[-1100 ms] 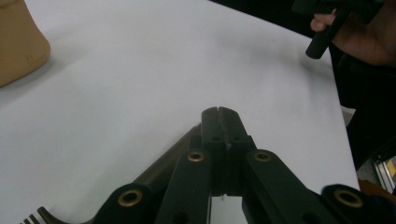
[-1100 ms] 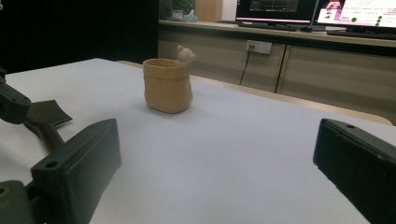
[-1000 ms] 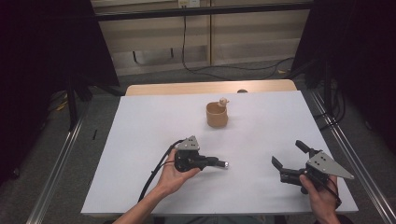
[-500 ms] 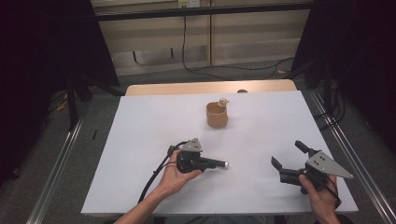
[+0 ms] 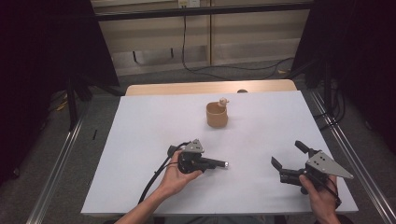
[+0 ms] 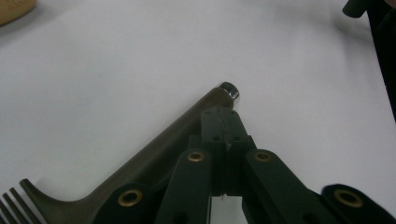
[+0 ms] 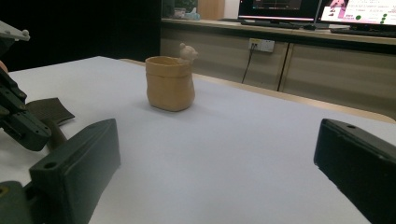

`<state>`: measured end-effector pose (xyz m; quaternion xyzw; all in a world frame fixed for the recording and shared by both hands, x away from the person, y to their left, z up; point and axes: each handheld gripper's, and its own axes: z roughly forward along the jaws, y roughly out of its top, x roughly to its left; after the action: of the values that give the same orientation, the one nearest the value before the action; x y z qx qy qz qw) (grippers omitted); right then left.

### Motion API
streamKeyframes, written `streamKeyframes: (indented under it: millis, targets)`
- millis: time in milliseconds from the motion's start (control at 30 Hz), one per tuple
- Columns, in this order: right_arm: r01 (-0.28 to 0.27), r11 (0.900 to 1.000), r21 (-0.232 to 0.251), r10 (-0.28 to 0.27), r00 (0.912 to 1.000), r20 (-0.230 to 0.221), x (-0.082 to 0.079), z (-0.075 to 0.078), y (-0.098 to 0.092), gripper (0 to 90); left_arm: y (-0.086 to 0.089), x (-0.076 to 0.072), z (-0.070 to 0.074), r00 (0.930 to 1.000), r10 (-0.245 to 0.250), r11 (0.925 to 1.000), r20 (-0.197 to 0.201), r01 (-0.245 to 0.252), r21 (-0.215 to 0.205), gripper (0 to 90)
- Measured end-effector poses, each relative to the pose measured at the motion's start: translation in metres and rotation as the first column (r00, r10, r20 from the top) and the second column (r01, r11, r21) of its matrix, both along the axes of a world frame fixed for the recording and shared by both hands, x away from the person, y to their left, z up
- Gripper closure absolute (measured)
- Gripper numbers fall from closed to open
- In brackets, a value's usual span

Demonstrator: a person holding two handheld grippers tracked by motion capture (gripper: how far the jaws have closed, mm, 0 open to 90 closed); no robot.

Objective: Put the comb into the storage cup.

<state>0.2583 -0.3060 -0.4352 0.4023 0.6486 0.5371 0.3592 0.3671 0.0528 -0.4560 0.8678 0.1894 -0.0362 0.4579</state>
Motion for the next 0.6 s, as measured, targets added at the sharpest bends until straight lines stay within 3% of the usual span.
streamKeyframes:
  millis: [433,600]
  targets:
    - [0.000,1.000,0.002,0.000,1.0000,-0.002,0.0008,-0.0004,0.0001,0.0,-0.0040,0.0010,-0.0021,0.9995,0.033,0.9993,0.001,-0.033,0.020,90.0]
    - [0.006,1.000,0.002,-0.006,1.0000,-0.006,0.0014,-0.0007,-0.0003,0.0,-0.0050,0.0024,-0.0023,0.9990,0.040,0.9988,-0.018,-0.040,0.029,90.0]
